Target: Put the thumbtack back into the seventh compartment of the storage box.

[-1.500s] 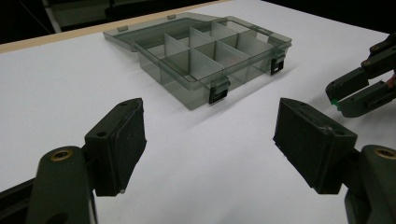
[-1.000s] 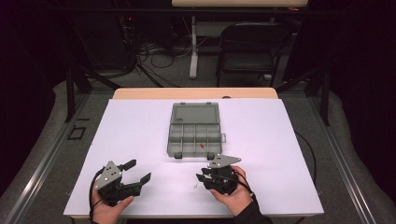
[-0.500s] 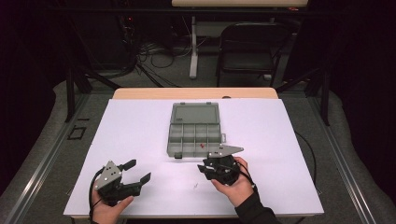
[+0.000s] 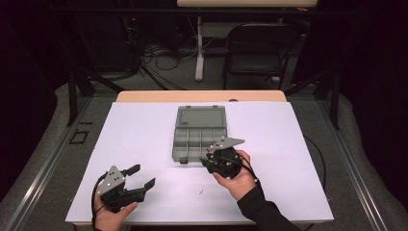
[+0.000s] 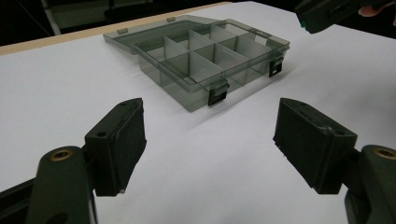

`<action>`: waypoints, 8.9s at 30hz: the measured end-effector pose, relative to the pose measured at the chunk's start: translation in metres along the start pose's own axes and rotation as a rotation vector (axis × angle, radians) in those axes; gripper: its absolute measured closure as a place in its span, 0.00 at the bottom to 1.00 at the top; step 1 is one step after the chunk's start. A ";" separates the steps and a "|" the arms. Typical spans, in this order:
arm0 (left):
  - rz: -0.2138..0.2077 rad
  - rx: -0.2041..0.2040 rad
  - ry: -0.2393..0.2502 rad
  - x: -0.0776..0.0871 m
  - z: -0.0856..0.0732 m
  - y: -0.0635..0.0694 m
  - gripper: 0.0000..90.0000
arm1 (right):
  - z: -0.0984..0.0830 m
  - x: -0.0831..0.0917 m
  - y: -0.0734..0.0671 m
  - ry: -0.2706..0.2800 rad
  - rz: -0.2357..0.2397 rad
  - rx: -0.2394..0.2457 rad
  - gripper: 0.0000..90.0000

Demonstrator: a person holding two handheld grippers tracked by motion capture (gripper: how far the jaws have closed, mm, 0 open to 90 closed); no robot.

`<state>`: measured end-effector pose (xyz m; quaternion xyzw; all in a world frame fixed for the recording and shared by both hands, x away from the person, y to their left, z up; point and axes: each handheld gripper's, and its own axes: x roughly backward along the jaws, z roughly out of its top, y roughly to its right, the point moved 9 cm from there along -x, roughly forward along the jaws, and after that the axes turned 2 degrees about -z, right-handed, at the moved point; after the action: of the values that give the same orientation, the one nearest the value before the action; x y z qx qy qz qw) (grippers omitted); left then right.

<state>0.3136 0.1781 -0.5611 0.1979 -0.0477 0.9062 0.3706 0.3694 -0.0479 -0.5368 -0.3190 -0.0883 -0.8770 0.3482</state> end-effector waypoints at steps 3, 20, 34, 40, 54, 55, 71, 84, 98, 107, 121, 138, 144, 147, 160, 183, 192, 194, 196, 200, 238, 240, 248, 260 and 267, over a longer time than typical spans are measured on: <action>0.000 0.000 0.000 0.000 0.000 0.000 0.27 | 0.005 -0.003 0.002 -0.003 -0.006 -0.007 0.77; 0.002 0.002 0.002 0.001 0.000 -0.001 0.27 | 0.020 -0.029 0.021 -0.034 -0.069 -0.035 0.77; -0.002 0.005 0.006 0.001 0.001 -0.001 0.27 | 0.023 -0.048 0.035 -0.057 -0.109 -0.065 0.77; 0.001 0.006 0.005 0.001 0.000 -0.001 0.27 | 0.021 -0.055 0.042 -0.070 -0.123 -0.077 0.77; 0.000 0.006 0.005 0.001 0.000 -0.001 0.27 | 0.014 -0.065 0.046 -0.107 -0.143 -0.076 0.76; 0.000 0.007 0.005 0.001 0.000 -0.001 0.27 | 0.013 -0.066 0.047 -0.111 -0.146 -0.074 0.76; 0.000 0.007 0.007 0.002 0.001 -0.002 0.27 | 0.015 -0.063 0.044 -0.084 -0.145 -0.077 0.58; 0.007 0.003 0.006 0.002 0.001 -0.002 0.27 | 0.005 -0.038 0.030 -0.007 -0.144 -0.018 0.42; 0.008 0.005 0.001 0.000 0.000 -0.001 0.27 | -0.013 -0.007 0.008 0.095 -0.102 0.016 0.37; 0.009 0.009 0.000 0.000 -0.001 -0.001 0.27 | -0.029 0.006 0.003 0.137 -0.101 0.007 0.37; 0.014 0.010 -0.005 -0.001 -0.002 -0.002 0.27 | -0.056 0.019 0.001 0.163 -0.119 -0.005 0.36; 0.018 0.014 0.001 0.000 -0.002 -0.003 0.27 | -0.065 0.010 -0.008 0.147 -0.089 0.020 0.36; 0.021 0.012 0.003 0.000 -0.001 -0.003 0.27 | -0.066 0.000 -0.016 0.112 -0.051 0.026 0.36; 0.019 0.011 0.001 0.000 -0.002 -0.004 0.27 | -0.067 -0.005 -0.021 0.095 -0.027 0.044 0.36; 0.019 0.009 0.000 0.001 -0.001 -0.004 0.27 | -0.077 -0.020 -0.041 0.001 0.054 0.123 0.46; 0.019 0.010 -0.001 0.001 -0.001 -0.004 0.27 | -0.089 -0.033 -0.045 -0.103 0.086 0.150 0.70; 0.019 0.009 -0.003 0.001 -0.002 -0.004 0.27 | -0.089 -0.032 -0.044 -0.107 0.080 0.150 0.77; 0.019 0.009 -0.002 0.001 -0.002 -0.004 0.27 | -0.089 -0.032 -0.044 -0.108 0.079 0.147 0.77; 0.018 0.008 -0.002 0.001 -0.002 -0.004 0.27 | -0.089 -0.032 -0.044 -0.108 0.080 0.143 0.77; 0.020 0.008 -0.002 0.001 -0.001 -0.004 0.27 | -0.089 -0.032 -0.044 -0.107 0.081 0.137 0.77; 0.018 0.007 0.001 0.001 -0.001 -0.004 0.27 | -0.034 0.001 -0.015 -0.018 0.033 0.014 0.77; 0.018 0.008 0.000 0.001 -0.001 -0.004 0.27 | -0.029 0.002 -0.011 -0.013 0.022 0.012 0.77; 0.015 0.008 0.004 0.002 -0.001 -0.004 0.27 | -0.007 0.000 -0.001 -0.001 -0.009 0.005 0.77; 0.017 0.011 0.002 0.002 -0.001 -0.004 0.27 | 0.014 -0.018 0.018 -0.023 -0.048 -0.038 0.77; 0.013 0.009 -0.001 0.001 -0.001 -0.004 0.27 | 0.013 -0.038 0.029 -0.050 -0.075 -0.057 0.77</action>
<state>0.3154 0.1821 -0.5619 0.1996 -0.0448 0.9087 0.3638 0.4165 -0.0436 -0.5519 -0.3469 -0.0837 -0.8835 0.3035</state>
